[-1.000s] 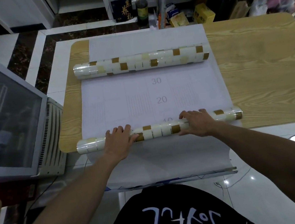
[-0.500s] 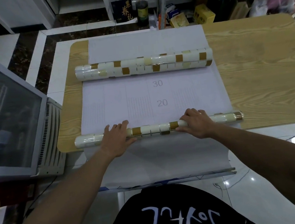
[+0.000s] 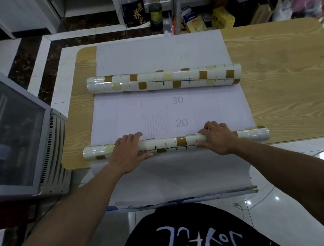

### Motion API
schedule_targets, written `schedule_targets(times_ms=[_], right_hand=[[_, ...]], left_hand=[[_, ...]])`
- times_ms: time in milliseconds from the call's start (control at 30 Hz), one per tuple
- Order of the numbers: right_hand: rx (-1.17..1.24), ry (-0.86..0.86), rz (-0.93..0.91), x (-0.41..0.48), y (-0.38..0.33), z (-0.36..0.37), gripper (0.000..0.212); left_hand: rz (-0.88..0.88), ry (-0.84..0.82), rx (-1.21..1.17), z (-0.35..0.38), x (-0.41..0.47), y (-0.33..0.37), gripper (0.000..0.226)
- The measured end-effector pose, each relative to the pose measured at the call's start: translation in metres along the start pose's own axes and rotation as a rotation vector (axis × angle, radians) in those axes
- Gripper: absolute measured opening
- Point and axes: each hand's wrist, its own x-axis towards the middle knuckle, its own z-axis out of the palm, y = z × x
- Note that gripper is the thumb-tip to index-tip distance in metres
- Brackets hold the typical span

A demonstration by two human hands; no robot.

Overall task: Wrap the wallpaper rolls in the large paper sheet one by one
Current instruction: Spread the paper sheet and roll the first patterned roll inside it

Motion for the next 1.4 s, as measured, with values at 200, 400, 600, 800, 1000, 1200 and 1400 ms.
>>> schedule_targets(times_ms=[200,400,600,800,1000,1200,1400], right_hand=[[0.126,0.002,0.021,-0.001,-0.001,0.000,0.057],[-0.014,-0.004,0.008,0.002,-0.002,0.000,0.074],[0.146,-0.014,0.030,0.003,0.002,-0.004,0.059],[0.008,0.004,-0.016,0.001,0.002,-0.002,0.081],[0.126,0.001,0.026,0.001,0.000,-0.003,0.064],[0.059,0.028,0.005,0.001,0.000,-0.001,0.073],[0.024,-0.011,0.006,0.004,0.000,0.003,0.079]], left_hand=[[0.011,-0.033,0.006,-0.003,0.004,-0.003,0.037],[0.046,0.001,0.071,-0.002,0.010,-0.005,0.045],[0.027,-0.040,-0.030,0.003,0.002,-0.004,0.065],[0.086,0.021,0.033,0.002,0.010,-0.006,0.045],[0.021,0.007,-0.039,-0.002,0.010,-0.006,0.052],[0.051,-0.022,-0.043,0.002,0.009,-0.010,0.062],[0.057,-0.041,0.028,-0.002,0.010,-0.013,0.081]])
